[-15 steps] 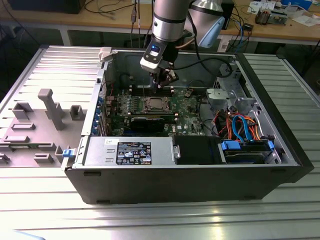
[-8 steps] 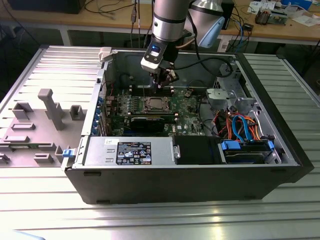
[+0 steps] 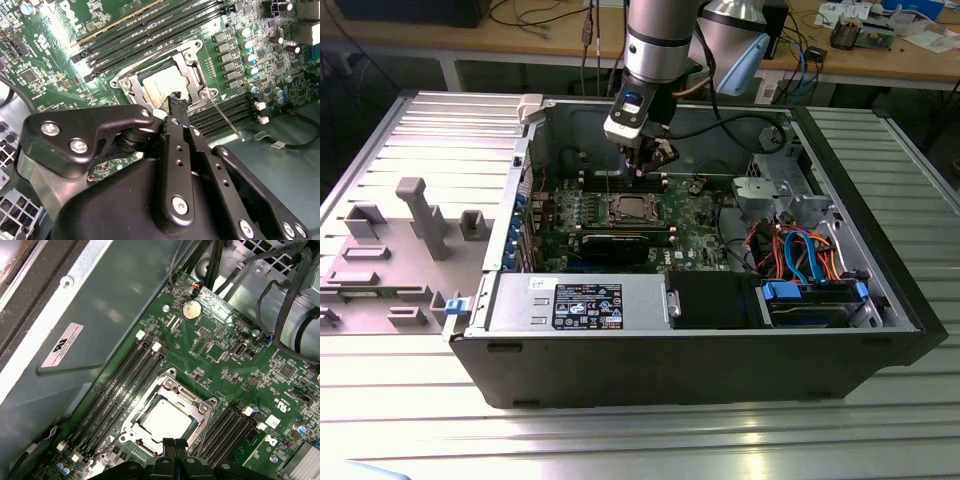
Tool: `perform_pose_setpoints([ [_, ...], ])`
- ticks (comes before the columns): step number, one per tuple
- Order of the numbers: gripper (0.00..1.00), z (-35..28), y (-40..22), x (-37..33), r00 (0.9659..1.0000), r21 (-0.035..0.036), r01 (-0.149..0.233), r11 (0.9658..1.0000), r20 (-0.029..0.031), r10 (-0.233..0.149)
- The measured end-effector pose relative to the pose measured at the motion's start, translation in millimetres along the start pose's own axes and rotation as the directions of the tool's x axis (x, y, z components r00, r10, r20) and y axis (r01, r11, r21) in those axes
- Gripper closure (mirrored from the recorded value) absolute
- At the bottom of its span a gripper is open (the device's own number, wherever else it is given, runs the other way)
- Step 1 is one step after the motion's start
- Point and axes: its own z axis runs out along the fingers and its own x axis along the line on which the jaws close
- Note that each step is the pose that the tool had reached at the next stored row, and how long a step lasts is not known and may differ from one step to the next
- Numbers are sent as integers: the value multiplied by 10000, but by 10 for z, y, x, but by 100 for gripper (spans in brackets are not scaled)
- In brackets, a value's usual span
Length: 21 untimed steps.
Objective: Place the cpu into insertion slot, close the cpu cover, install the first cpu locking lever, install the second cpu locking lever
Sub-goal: 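Install the first cpu locking lever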
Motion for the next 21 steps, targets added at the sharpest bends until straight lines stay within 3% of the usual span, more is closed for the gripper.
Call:
perform_pose_setpoints([
  [2, 89, 0, 0, 0, 9999, -32, 95, 10000, -39, -95],
  [3, 89, 0, -1, 0, 9997, -116, 174, 9998, -149, -176],
  [4, 89, 0, 0, 0, 9996, -163, 210, 9996, -209, -214],
  [6, 89, 0, 0, 0, 9991, -229, 295, 9993, -288, -302],
  [7, 89, 0, 0, 1, 9989, -240, 354, 9991, -300, -361],
  [12, 89, 0, 0, 0, 9955, -229, 905, 9956, -271, -911],
  [21, 89, 0, 0, 0, 9894, -214, 1427, 9895, -240, -1432],
])
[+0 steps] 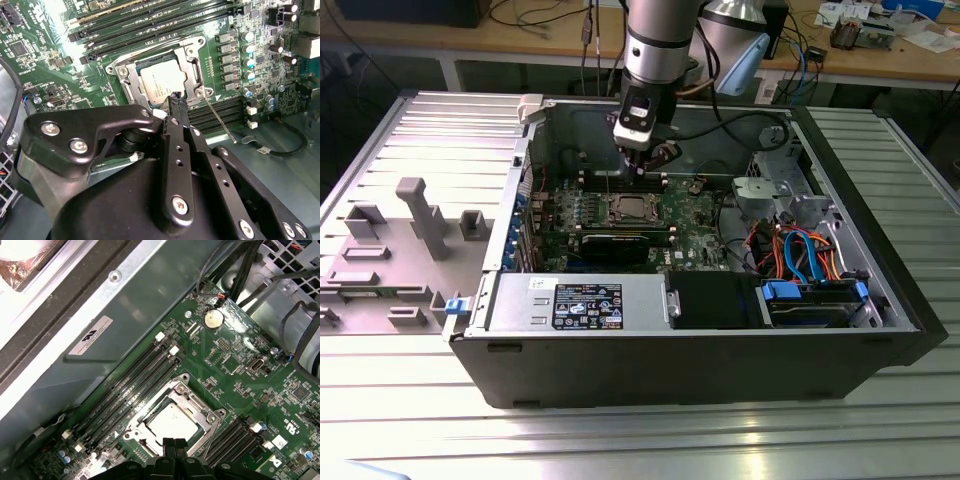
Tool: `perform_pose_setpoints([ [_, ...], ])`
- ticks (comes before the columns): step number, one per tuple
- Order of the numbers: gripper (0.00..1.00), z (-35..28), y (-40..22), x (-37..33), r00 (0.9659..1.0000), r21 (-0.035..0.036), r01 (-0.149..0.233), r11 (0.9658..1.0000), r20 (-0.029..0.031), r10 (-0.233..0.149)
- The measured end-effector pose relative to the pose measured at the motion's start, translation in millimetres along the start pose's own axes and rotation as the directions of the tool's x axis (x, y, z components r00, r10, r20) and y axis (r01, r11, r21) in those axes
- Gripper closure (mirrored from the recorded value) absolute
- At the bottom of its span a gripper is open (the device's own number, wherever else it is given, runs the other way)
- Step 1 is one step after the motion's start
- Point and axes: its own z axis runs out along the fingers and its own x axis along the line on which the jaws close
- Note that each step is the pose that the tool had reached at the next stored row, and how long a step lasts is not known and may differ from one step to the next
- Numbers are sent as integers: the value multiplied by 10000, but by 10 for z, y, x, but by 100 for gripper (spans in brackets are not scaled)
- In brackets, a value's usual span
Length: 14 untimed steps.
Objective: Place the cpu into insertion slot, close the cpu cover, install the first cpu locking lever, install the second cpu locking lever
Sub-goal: 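Install the first cpu locking lever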
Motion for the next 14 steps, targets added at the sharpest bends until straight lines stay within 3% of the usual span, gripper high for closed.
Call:
perform_pose_setpoints([
  [14, 89, 0, -4, 3, 9986, 23, 523, 9986, 13, -523],
])
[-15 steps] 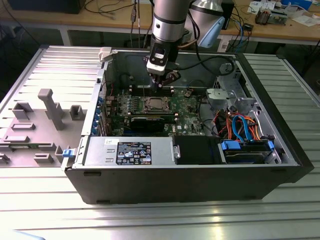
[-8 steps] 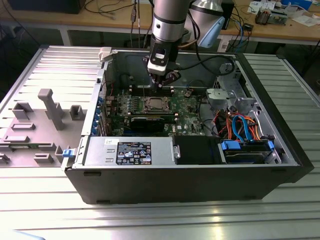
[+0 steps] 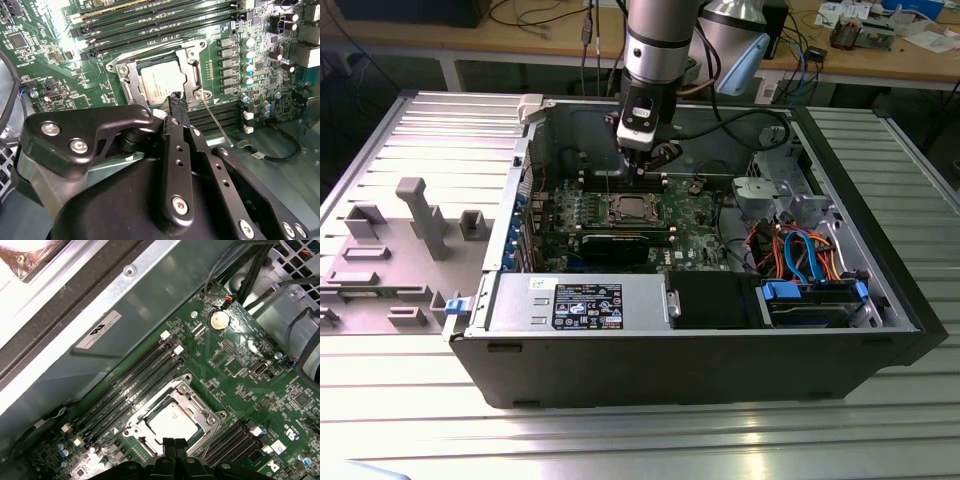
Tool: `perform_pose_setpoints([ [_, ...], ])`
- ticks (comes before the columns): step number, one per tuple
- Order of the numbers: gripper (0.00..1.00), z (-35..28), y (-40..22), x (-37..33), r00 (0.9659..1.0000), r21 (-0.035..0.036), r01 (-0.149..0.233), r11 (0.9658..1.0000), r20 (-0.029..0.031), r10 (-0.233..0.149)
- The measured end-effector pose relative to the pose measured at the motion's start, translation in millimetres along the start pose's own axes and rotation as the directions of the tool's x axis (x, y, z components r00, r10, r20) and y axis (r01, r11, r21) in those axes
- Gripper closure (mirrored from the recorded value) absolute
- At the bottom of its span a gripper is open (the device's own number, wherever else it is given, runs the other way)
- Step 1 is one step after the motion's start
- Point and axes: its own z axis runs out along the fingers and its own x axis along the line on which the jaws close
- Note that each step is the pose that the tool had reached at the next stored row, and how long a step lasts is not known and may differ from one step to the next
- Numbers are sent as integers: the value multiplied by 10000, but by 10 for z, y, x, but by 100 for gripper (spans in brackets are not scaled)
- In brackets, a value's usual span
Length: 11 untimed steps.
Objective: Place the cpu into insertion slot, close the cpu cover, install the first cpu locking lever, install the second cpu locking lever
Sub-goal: 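Install the first cpu locking lever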
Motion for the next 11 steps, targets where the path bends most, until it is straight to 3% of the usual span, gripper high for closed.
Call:
perform_pose_setpoints([
  [11, 89, 0, 0, 0, 9989, 26, 462, 9989, 17, -462],
])
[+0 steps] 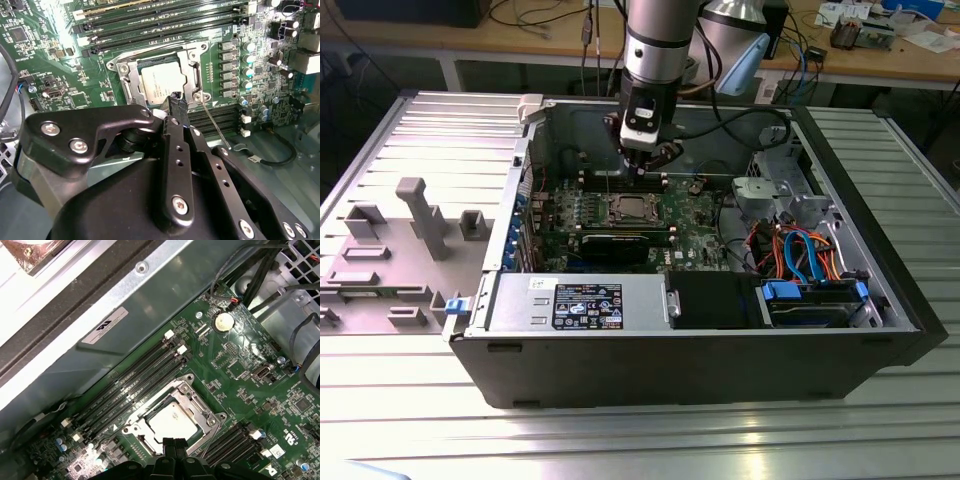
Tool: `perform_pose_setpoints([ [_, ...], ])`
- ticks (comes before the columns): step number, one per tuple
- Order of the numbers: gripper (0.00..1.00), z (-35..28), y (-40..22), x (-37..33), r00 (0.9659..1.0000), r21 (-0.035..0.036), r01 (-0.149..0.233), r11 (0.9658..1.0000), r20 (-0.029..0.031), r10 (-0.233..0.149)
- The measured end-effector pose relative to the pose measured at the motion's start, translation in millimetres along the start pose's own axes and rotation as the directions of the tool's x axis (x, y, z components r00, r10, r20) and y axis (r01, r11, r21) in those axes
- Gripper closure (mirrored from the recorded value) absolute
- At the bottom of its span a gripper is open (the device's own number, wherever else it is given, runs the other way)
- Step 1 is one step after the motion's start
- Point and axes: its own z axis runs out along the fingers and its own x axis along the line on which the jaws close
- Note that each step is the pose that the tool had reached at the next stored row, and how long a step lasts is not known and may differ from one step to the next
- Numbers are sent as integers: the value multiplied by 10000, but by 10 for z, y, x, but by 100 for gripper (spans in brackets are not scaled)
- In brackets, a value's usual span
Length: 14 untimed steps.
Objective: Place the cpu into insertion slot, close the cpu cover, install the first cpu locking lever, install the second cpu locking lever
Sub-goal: 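Install the first cpu locking lever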
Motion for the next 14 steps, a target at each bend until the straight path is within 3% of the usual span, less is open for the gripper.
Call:
perform_pose_setpoints([
  [14, 89, 0, 0, 0, 9983, 32, 589, 9983, 20, -589],
])
